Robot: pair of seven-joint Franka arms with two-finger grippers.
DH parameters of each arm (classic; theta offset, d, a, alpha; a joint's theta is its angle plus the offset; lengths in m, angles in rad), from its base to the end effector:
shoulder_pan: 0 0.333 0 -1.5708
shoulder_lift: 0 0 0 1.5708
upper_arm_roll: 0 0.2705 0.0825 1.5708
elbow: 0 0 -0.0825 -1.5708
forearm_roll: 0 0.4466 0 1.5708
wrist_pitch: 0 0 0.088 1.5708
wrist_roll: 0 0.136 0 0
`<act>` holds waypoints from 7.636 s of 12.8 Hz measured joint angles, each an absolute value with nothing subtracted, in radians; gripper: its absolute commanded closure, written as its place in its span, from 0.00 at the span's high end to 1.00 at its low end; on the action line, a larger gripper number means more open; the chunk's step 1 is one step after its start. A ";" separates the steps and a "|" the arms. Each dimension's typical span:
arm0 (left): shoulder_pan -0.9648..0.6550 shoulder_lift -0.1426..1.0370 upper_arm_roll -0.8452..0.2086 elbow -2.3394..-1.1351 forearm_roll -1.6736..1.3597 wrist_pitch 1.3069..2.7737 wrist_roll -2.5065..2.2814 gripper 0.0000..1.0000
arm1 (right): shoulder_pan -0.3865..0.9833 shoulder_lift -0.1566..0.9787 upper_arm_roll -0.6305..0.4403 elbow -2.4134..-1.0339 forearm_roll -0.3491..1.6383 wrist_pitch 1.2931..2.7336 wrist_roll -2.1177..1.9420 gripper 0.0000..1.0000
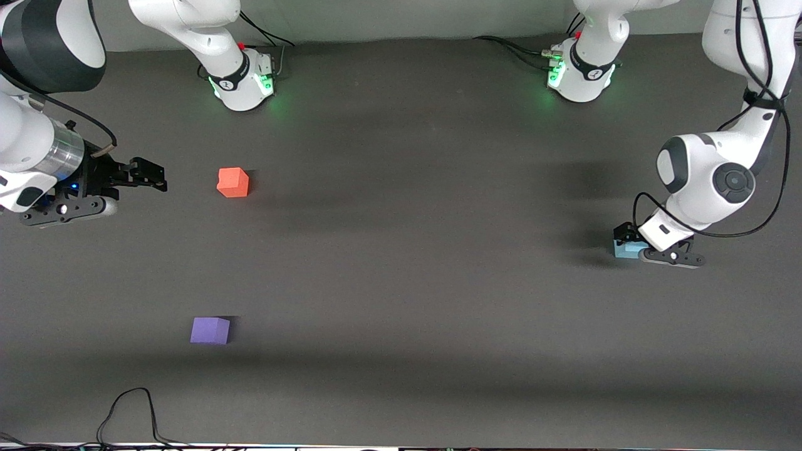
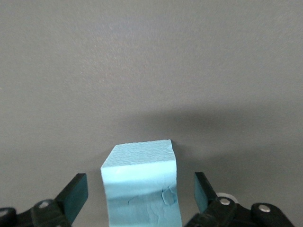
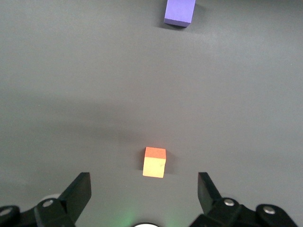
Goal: Place blue block between orange and purple blocks
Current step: 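Lower the left gripper over the blue cube and close on it, then carry the blue cube with the left gripper toward the table middle, then lower the blue cube, open the left gripper and lift away, then retract the left gripper while the right gripper reaches the blue cube, then lower the right gripper onto the blue cube and close on it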
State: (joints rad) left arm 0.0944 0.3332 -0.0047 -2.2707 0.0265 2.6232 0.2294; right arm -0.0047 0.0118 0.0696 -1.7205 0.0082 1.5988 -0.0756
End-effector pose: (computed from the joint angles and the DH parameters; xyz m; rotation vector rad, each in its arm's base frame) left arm 0.5544 0.0494 0.0860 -3.1164 0.2535 -0.0269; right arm 0.6075 0.0405 0.4656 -3.1173 -0.2182 0.2088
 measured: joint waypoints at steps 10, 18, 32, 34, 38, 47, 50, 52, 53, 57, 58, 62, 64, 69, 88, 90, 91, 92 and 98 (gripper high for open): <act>0.095 0.350 -0.004 -2.268 0.027 2.625 0.230 0.49 | -0.008 0.012 0.027 -1.706 0.008 1.634 -0.075 1.00; 0.090 0.207 -0.009 -1.842 0.025 1.910 0.196 0.49 | -0.007 -0.002 0.023 -1.701 0.008 1.631 -0.075 1.00; -0.668 0.550 -0.196 -1.355 0.122 1.901 -1.049 0.49 | -0.007 -0.008 0.008 -1.702 0.008 1.631 -0.075 1.00; -0.765 0.679 -0.190 -1.299 0.172 2.003 -1.146 0.49 | -0.007 -0.006 0.008 -1.702 0.009 1.631 -0.075 1.00; -0.843 0.849 -0.185 -1.257 0.242 2.146 -1.237 0.49 | -0.007 -0.005 0.008 -1.703 0.011 1.632 -0.075 1.00; -0.845 0.931 -0.156 -1.244 0.256 2.220 -1.232 1.00 | -0.005 0.004 0.008 -1.703 0.012 1.633 -0.075 1.00; -0.825 0.916 -0.158 -1.206 0.255 2.171 -1.231 1.00 | -0.003 0.006 0.009 -1.703 0.012 1.637 -0.075 1.00; -0.744 0.859 -0.205 -1.178 0.231 2.087 -1.199 1.00 | -0.001 0.007 0.010 -1.704 0.026 1.637 -0.075 1.00; -0.675 0.812 -0.247 -1.168 0.199 2.032 -1.155 1.00 | 0.000 0.008 0.011 -1.704 0.050 1.637 -0.075 1.00; -0.373 0.607 -0.355 -1.186 0.044 1.802 -0.914 1.00 | 0.055 0.017 0.026 -1.704 0.118 1.646 -0.055 1.00; -0.270 0.536 -0.358 -1.217 -0.022 1.704 -0.795 1.00 | 0.125 0.024 0.029 -1.700 0.121 1.649 0.022 1.00; 0.029 0.339 -0.359 -1.354 -0.074 1.507 -0.432 1.00 | 0.382 0.082 0.037 -1.657 0.120 1.673 0.300 1.00; 0.158 0.249 -0.358 -1.437 -0.080 1.465 -0.261 1.00 | 0.463 0.135 0.039 -1.600 0.120 1.676 0.391 1.00; 0.291 0.149 -0.358 -1.568 -0.045 1.478 -0.091 1.00 | 0.498 0.186 0.034 -1.574 0.121 1.695 0.416 1.00; 0.006 0.038 -0.014 -1.616 0.002 1.566 -0.006 1.00 | 0.730 0.515 0.030 -2.087 0.222 2.689 0.503 0.99; 0.006 0.038 -0.014 -1.616 0.002 1.557 -0.006 1.00 | 0.730 0.531 0.021 -2.085 0.222 2.695 0.503 0.81; 0.006 0.038 -0.014 -1.616 0.002 1.552 -0.007 1.00 | 0.729 0.533 0.019 -2.085 0.222 2.696 0.503 0.69; 0.006 0.038 -0.014 -1.616 0.002 1.551 -0.007 1.00 | 0.727 0.533 0.017 -2.084 0.222 2.696 0.503 0.56; 0.006 0.038 -0.017 -1.616 0.002 1.546 -0.006 1.00 | 0.719 0.525 -0.012 -2.024 0.222 2.646 0.503 0.36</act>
